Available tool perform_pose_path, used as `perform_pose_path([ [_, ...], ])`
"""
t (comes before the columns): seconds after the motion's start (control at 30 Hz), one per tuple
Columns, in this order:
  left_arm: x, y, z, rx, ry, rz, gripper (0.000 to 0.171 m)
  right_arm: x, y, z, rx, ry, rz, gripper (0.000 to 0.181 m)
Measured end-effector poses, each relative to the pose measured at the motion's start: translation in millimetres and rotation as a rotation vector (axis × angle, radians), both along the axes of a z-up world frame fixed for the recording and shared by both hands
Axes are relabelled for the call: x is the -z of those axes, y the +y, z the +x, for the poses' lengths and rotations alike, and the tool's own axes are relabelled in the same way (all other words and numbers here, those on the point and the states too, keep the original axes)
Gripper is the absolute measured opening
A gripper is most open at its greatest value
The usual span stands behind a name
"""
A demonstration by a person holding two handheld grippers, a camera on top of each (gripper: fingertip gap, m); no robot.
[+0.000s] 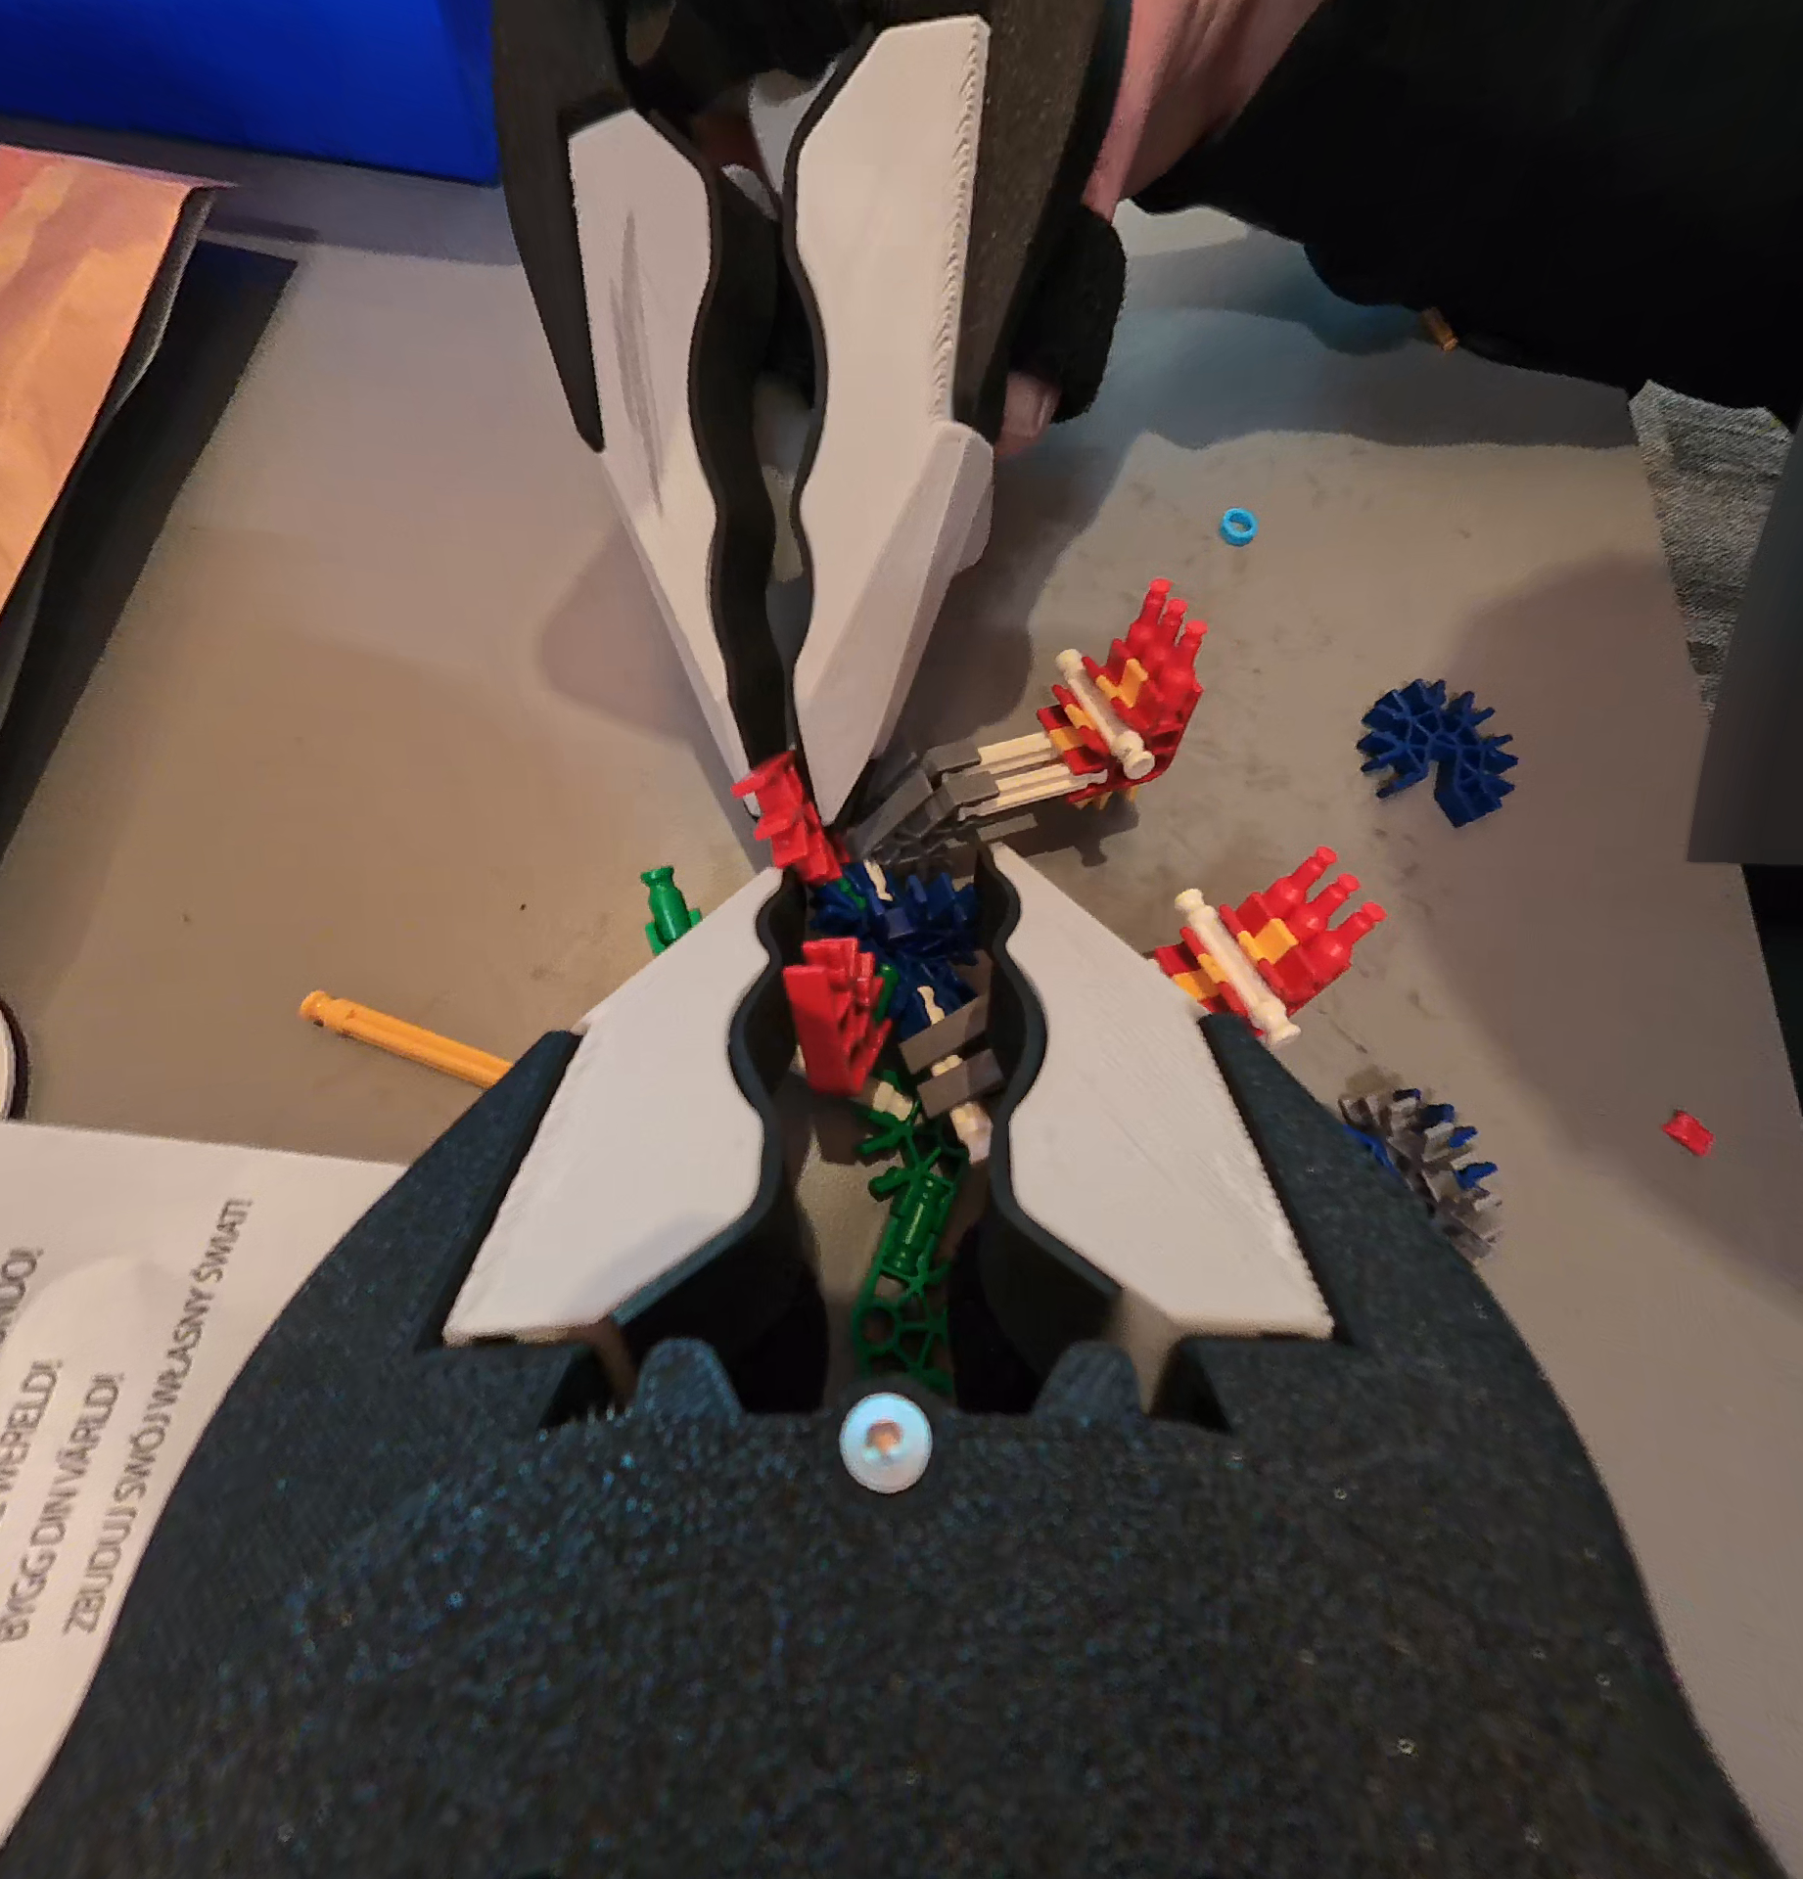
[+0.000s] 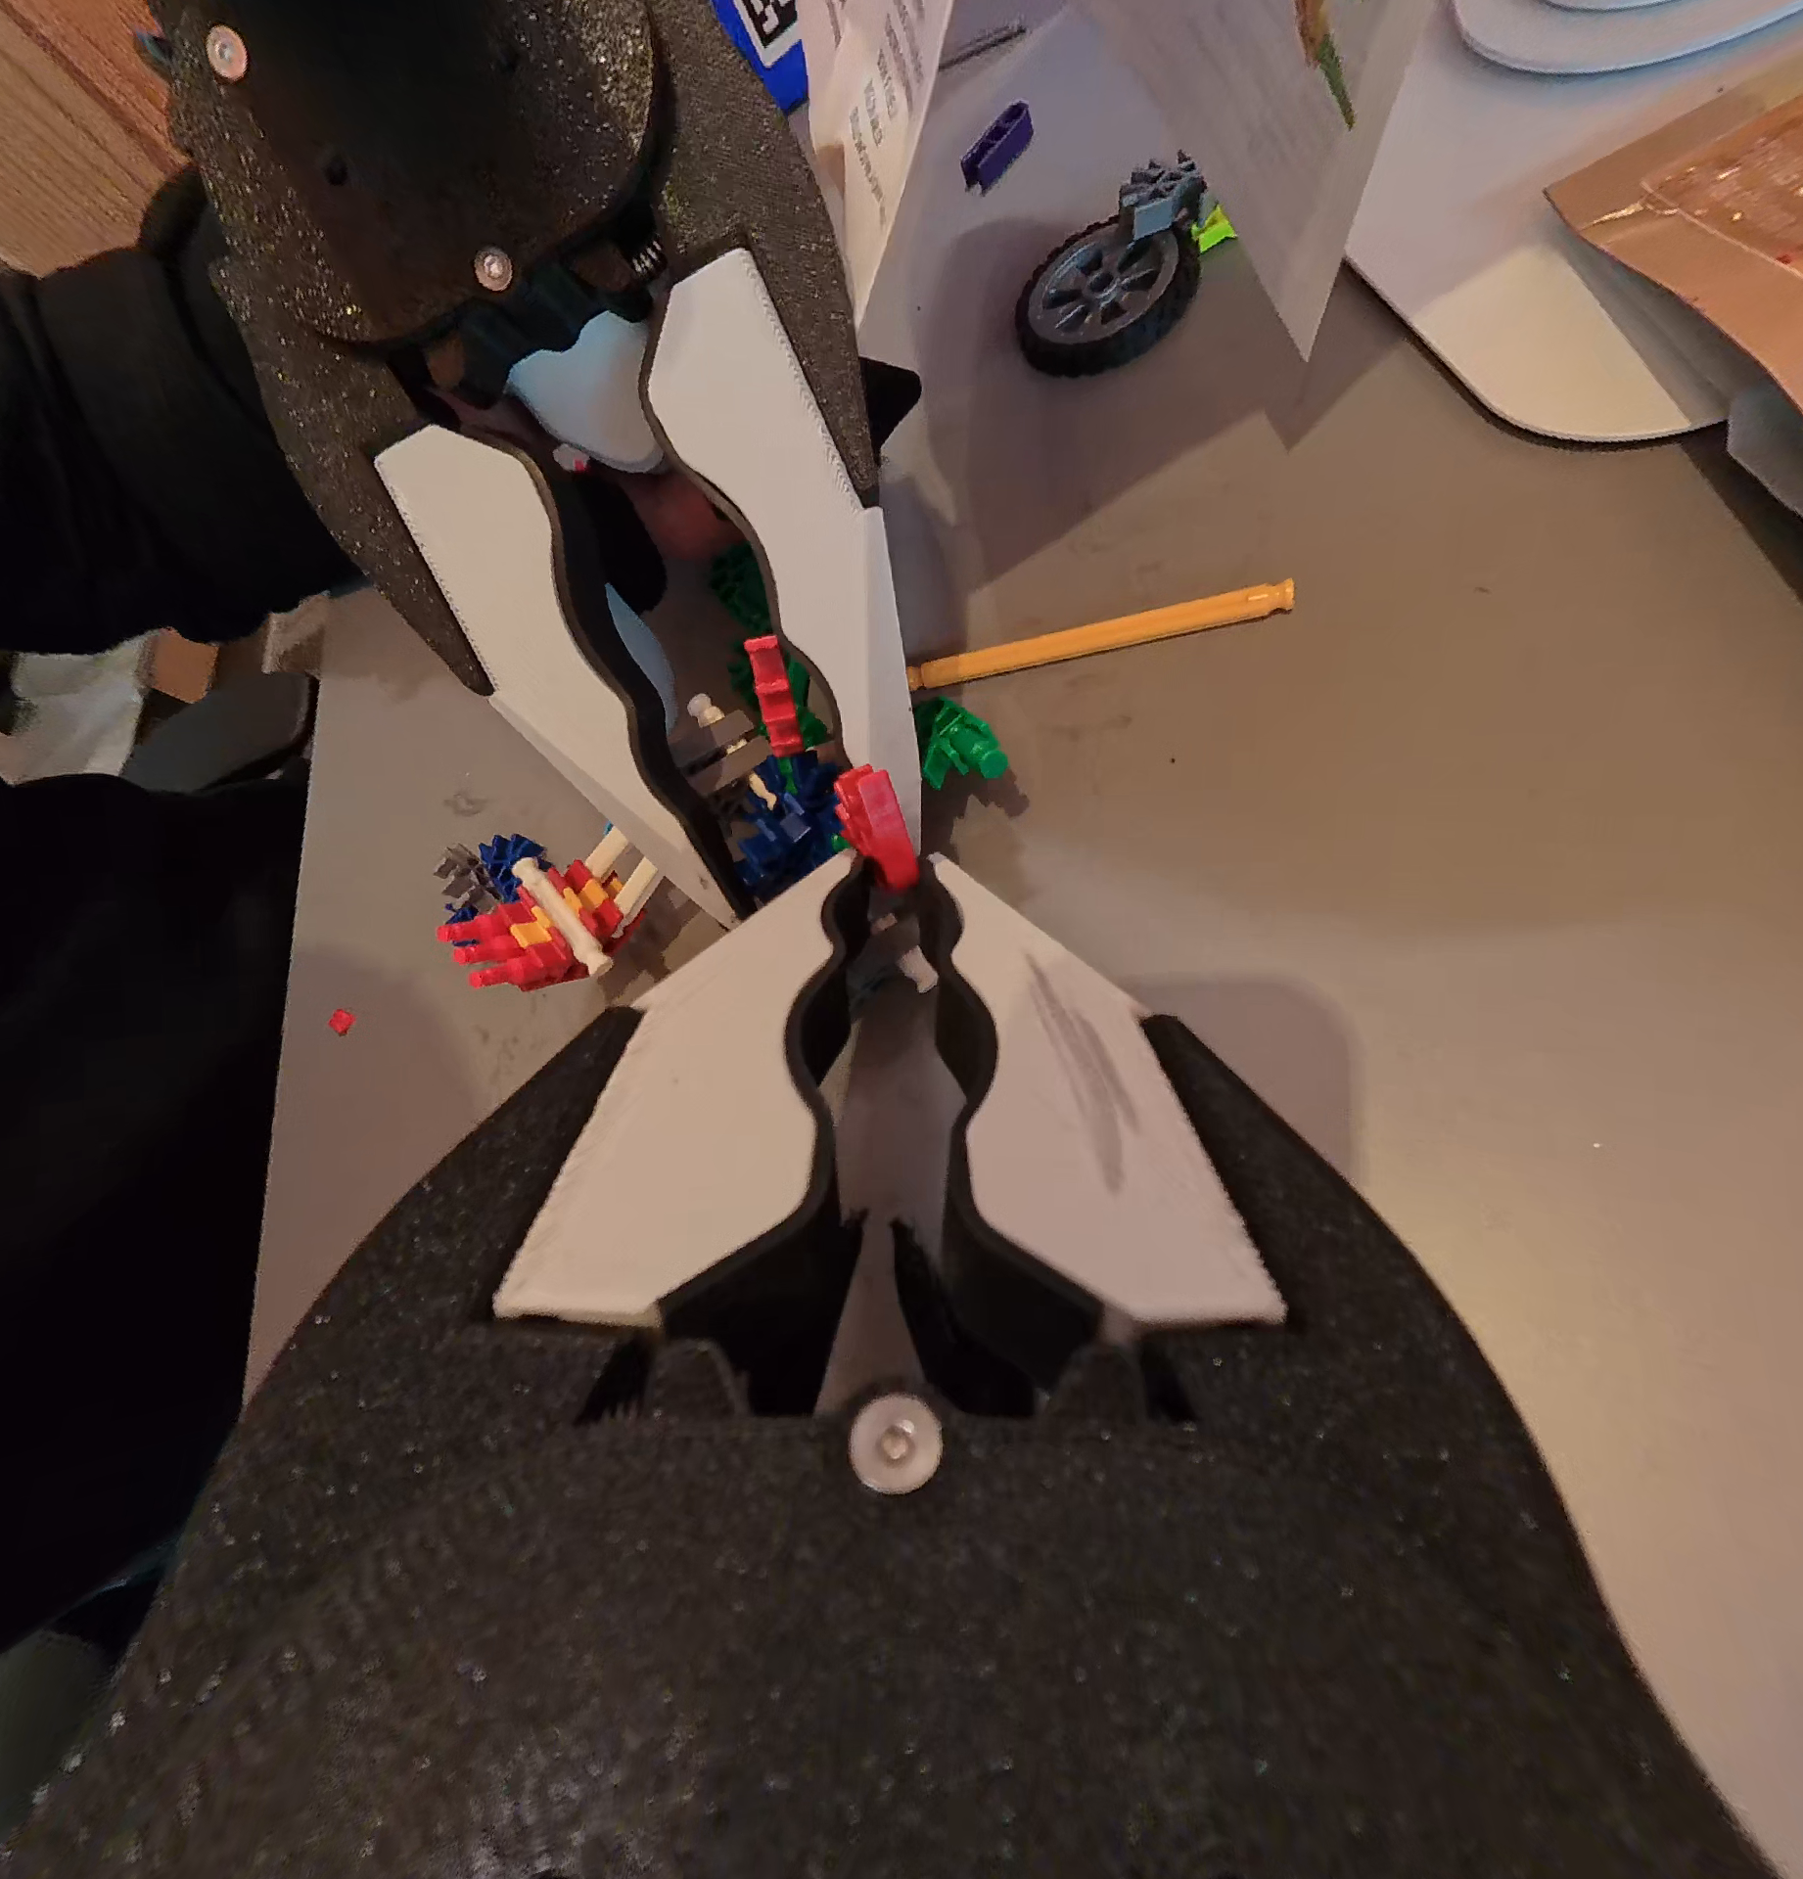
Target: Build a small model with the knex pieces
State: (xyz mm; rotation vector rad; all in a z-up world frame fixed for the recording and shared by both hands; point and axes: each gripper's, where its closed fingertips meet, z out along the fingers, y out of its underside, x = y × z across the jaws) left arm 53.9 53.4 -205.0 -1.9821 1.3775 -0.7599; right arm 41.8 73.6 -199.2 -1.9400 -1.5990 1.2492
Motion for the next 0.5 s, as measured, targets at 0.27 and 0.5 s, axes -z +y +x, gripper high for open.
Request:
perform_pose_path([
  [0.27, 0.3, -0.4, 0.3, 0.003, 0.036, 0.038, 0.03, -0.6, -0.4, -0.9, 0.006, -0.007, -0.026, 0.005],
  [0.5, 0.6, -0.9, 0.9, 0.005, 0.094, 0.091, 0.029, -1.2, -0.8, -0.7, 0.003, -0.016, -0.046, 0.005],
])
